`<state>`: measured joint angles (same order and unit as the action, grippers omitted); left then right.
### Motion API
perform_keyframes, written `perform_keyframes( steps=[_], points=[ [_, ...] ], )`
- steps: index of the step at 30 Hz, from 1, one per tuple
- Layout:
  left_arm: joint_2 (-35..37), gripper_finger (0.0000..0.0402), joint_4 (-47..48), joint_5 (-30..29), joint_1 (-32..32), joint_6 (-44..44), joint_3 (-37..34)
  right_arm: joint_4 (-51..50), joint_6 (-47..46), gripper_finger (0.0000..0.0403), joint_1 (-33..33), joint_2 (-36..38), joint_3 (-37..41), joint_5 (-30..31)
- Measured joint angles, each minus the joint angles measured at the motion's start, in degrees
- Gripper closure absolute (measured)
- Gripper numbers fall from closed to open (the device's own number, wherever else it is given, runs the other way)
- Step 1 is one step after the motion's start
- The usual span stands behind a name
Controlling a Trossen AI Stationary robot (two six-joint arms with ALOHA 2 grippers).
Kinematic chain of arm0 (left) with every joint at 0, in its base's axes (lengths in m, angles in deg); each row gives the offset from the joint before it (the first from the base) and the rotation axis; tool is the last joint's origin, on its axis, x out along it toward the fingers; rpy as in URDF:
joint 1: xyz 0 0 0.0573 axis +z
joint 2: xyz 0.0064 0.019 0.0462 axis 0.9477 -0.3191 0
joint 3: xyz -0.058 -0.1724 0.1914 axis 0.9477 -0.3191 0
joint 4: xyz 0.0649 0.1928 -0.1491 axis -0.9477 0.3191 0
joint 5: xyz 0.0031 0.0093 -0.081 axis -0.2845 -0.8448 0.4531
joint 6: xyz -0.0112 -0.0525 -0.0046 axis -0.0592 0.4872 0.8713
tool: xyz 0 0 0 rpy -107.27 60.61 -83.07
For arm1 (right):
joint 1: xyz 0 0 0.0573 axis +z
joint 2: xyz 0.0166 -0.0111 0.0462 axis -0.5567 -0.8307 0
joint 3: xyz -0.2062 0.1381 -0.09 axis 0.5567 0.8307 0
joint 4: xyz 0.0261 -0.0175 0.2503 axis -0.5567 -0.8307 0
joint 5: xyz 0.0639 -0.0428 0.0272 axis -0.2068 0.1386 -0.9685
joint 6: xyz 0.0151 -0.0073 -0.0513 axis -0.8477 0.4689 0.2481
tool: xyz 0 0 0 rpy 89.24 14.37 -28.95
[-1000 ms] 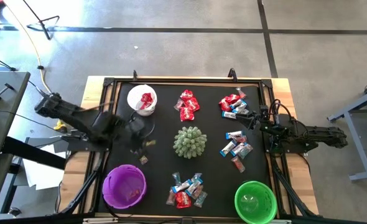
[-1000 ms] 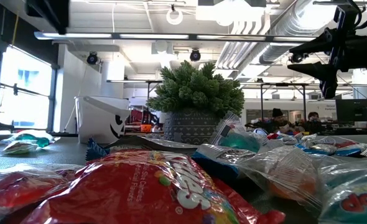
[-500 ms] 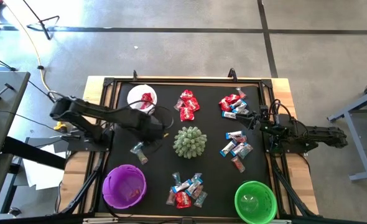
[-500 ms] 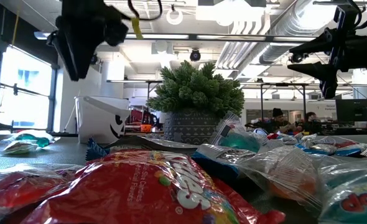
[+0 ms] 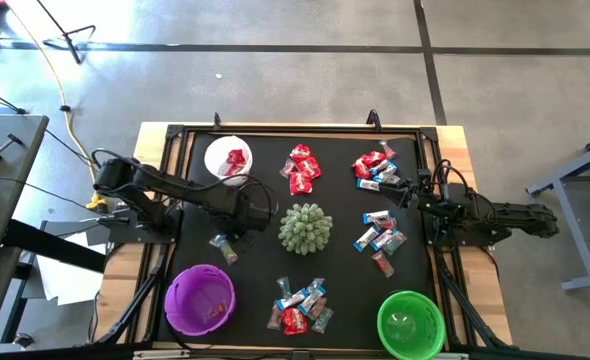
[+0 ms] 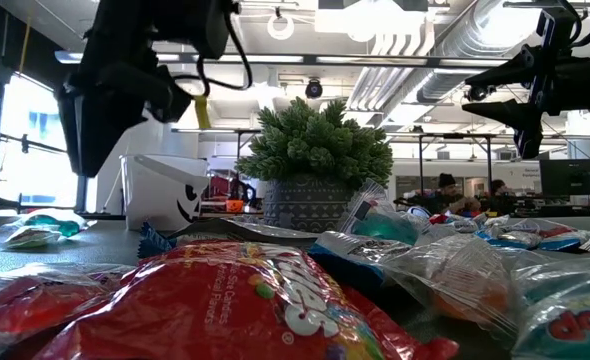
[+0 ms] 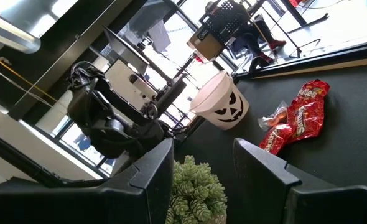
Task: Organize candy in baskets
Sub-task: Put the blue gummy into the purple bucket
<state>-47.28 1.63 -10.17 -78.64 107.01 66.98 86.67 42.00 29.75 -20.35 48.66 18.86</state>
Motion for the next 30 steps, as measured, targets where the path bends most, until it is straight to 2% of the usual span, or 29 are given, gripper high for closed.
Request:
perform_keyframes(
  steps=[13,22,30],
  points=[
    [0.02,0.0252,-6.87,-0.03,-0.02,6.97,-8.84,0.0,-0.01,0.024,-0.01,0.0,0.01,0.01],
    [0.04,0.0253,-14.83,-0.14,-0.04,7.57,-13.88,0.0,0.0,0.024,0.0,0.0,0.0,0.02],
    [0.04,0.0299,-15.07,-1.12,-0.43,8.02,-14.4,0.0,-0.01,0.024,-0.01,0.0,0.0,0.0]
  ],
)
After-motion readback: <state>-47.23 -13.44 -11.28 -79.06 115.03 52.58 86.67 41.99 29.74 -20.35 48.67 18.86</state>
